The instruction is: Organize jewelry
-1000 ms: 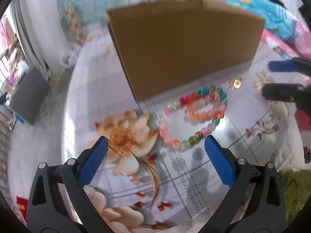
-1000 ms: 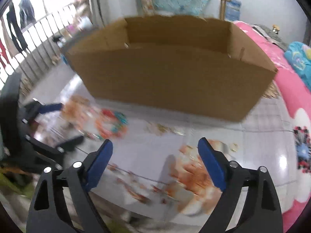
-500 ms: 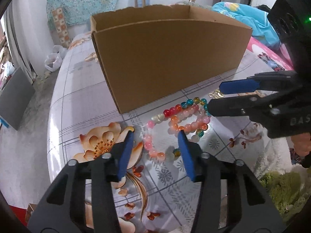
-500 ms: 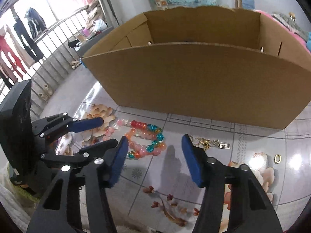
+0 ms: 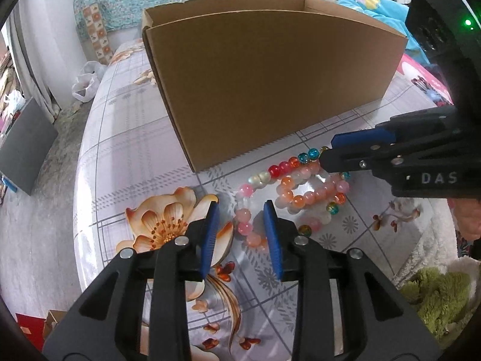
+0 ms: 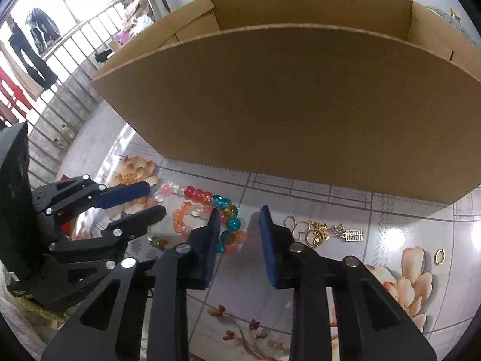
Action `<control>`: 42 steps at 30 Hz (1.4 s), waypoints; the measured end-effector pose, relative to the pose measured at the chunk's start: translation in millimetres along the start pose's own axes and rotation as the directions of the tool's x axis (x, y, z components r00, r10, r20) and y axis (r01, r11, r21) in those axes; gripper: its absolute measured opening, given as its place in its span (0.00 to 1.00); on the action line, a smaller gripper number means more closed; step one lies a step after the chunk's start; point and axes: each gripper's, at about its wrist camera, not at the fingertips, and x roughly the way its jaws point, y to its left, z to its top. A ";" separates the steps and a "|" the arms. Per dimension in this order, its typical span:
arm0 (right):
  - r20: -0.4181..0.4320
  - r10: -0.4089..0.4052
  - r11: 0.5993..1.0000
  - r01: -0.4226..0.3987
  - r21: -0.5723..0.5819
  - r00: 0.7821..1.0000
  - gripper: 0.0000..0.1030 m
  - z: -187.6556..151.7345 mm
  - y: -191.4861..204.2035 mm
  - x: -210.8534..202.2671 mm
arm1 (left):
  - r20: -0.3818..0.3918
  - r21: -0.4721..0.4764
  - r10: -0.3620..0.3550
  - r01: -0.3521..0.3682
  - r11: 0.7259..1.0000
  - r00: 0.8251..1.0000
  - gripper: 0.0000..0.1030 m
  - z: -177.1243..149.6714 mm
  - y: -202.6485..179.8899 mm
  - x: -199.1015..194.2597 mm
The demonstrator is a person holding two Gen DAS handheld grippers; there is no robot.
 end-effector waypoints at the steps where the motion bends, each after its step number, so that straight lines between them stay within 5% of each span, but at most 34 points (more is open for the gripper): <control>1: -0.001 0.006 1.000 -0.006 0.001 1.000 0.23 0.2 0.3 0.3 | 0.001 0.002 0.001 -0.002 1.000 1.000 0.28 -0.3 -1.5 -0.1; 6: -0.004 0.021 1.000 -0.021 0.001 1.000 0.12 -0.6 2.3 -0.9 | 0.008 0.017 0.001 -0.002 1.000 1.000 0.09 3.8 -6.8 3.0; 20: 0.052 0.046 0.999 -0.047 0.015 0.998 0.10 -4.4 5.2 -23.5 | 0.058 -0.003 -0.009 0.009 1.000 0.998 0.08 6.3 -11.8 -14.1; 30: 0.142 0.073 0.997 -0.073 -0.006 0.987 0.10 -12.8 14.9 -61.1 | 0.135 -0.007 -0.006 0.007 1.000 0.991 0.08 13.1 -23.6 -60.0; 42: 0.312 0.113 0.992 -0.092 -0.082 0.943 0.10 -1.0 26.9 -133.3 | 0.329 0.056 -0.006 -0.014 0.998 0.944 0.08 46.9 -32.5 -125.4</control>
